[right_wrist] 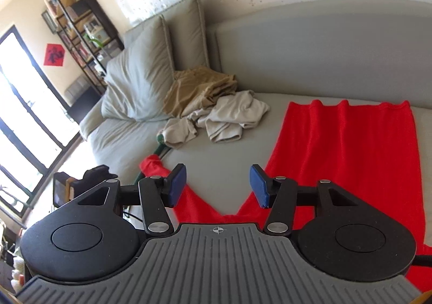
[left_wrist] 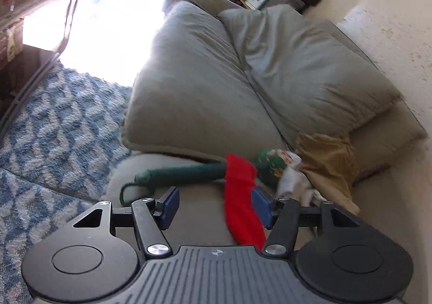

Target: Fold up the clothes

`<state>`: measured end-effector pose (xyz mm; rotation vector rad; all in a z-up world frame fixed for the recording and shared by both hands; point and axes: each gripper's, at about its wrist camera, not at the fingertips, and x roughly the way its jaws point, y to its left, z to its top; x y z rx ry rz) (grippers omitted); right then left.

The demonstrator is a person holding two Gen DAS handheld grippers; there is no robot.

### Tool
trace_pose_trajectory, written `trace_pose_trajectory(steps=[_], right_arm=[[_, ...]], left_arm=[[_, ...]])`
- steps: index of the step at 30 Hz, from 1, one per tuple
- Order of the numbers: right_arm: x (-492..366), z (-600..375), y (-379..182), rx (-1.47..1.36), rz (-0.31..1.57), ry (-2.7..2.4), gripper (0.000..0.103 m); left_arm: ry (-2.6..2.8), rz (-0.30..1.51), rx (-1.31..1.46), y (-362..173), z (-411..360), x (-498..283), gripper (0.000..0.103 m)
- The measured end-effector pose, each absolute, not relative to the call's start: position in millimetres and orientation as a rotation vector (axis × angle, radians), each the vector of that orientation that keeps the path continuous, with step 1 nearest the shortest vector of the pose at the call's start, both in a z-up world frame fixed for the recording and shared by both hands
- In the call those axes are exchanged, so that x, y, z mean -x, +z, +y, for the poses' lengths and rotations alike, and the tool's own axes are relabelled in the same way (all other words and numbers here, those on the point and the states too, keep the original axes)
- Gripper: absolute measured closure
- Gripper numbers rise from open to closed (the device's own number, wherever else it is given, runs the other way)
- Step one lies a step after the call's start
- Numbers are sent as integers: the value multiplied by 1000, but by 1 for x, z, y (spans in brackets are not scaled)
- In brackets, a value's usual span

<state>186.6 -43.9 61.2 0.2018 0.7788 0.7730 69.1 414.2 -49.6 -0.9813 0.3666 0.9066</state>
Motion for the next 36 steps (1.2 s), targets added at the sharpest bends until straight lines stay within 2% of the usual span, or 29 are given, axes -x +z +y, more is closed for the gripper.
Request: trace_pose_trajectory(steps=[1,2,4,8,15,20,23,36], right_arm=[[-173,-53,67,-204,754,787,42],[-158,-60,71,-205,740,795,33],[-133,-73,75,-216,727,814,28],[-98,-97,58,-300,784,850,26],[-69,-144,-21,-499,909,750,27],[-56,-163,-72,-597,977,700,27],[-54,-164,-93,-634,1026,707,27],[-77,-117,-125,-453,1080,705,27]], left_arm=[[813,397,988,-46,402,-62,40],[699,453,984,-48,385,-57,38],[525,584,928,-57,347,-48,36],[322,793,838,-93,280,-27,39],[264,819,859,-153,230,-31,43],[288,772,910,-157,225,-30,42],[228,746,1004,-155,224,-24,45],[192,723,1131,-166,225,-22,45]])
